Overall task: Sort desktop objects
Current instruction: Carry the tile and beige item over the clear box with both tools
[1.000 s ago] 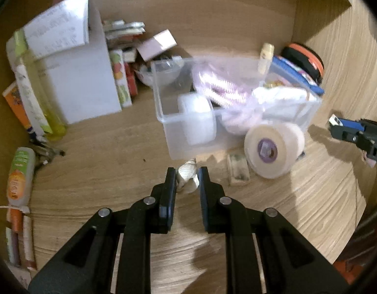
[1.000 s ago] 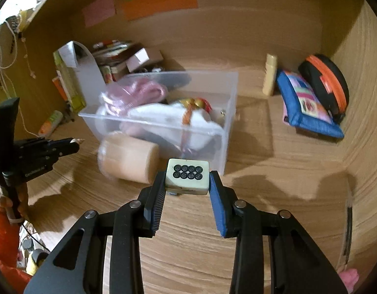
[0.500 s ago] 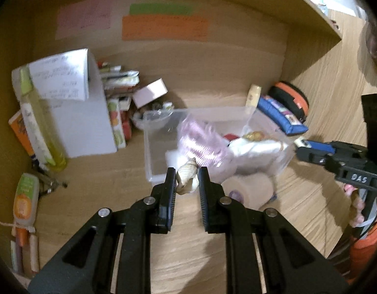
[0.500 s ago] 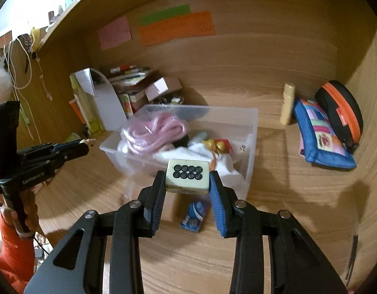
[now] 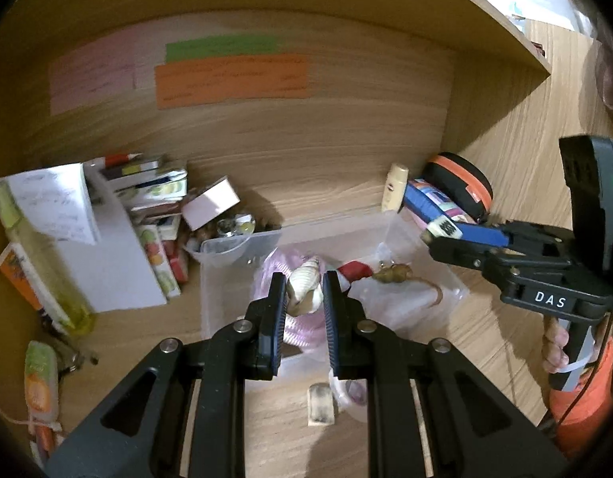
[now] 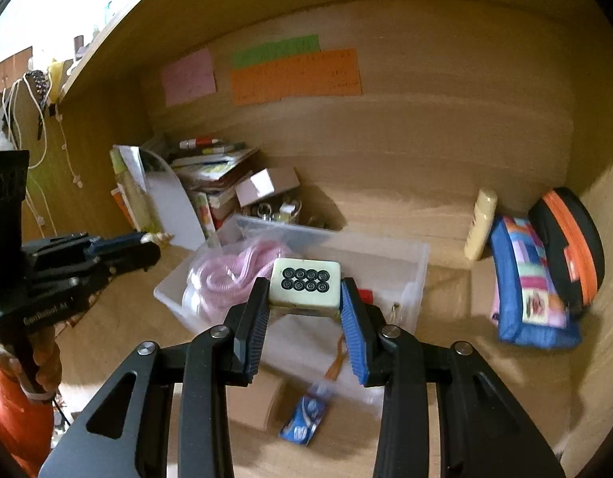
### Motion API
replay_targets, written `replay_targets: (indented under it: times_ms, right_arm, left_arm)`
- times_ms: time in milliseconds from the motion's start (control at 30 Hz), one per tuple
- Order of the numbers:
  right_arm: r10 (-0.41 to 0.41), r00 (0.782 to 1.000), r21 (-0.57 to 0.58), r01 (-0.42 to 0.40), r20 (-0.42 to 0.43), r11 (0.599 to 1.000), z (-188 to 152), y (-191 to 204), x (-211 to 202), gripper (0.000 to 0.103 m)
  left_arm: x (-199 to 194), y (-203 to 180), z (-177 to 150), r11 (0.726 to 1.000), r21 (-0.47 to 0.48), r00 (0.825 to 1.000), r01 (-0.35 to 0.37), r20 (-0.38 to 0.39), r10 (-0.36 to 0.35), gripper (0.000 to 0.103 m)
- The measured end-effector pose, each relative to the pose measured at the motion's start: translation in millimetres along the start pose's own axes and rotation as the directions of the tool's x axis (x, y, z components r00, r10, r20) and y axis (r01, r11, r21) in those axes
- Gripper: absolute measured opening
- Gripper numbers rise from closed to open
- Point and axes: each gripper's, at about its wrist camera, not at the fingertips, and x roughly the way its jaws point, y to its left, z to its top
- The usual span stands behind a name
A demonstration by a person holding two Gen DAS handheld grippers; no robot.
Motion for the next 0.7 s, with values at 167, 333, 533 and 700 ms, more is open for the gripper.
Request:
replay_targets:
  times_ms: [167, 333, 533, 700]
  right_arm:
    - [-0.005, 1.0, -0.017, 0.005, 0.019, 1.0, 15, -1, 4, 0.032]
    - [-0.007, 1.0, -0.004, 0.007, 0.018, 1.0, 21, -6, 16, 0.032]
    - [0.026, 0.999, 0.019, -0.026, -0.044, 0.999, 16, -6, 45, 0.032]
    - [-0.005, 0.997, 0.03, 0.007, -0.075, 1.0, 13, -16, 59, 0.032]
  left_arm:
    - [16, -3, 10, 1.0, 0.006, 0.999, 0.029, -0.017, -0.029, 0.017]
    - [29, -9, 17, 0.998, 0.018, 0.998, 0.057, -0.026, -0.056, 0.017]
    - [53, -13, 19, 0.996, 0.028, 0.995, 0.08, -0.054, -0.078, 0.017]
    - [77, -11, 18, 0.994, 0.015, 0.99, 0.108, -0.096, -0.106, 0.017]
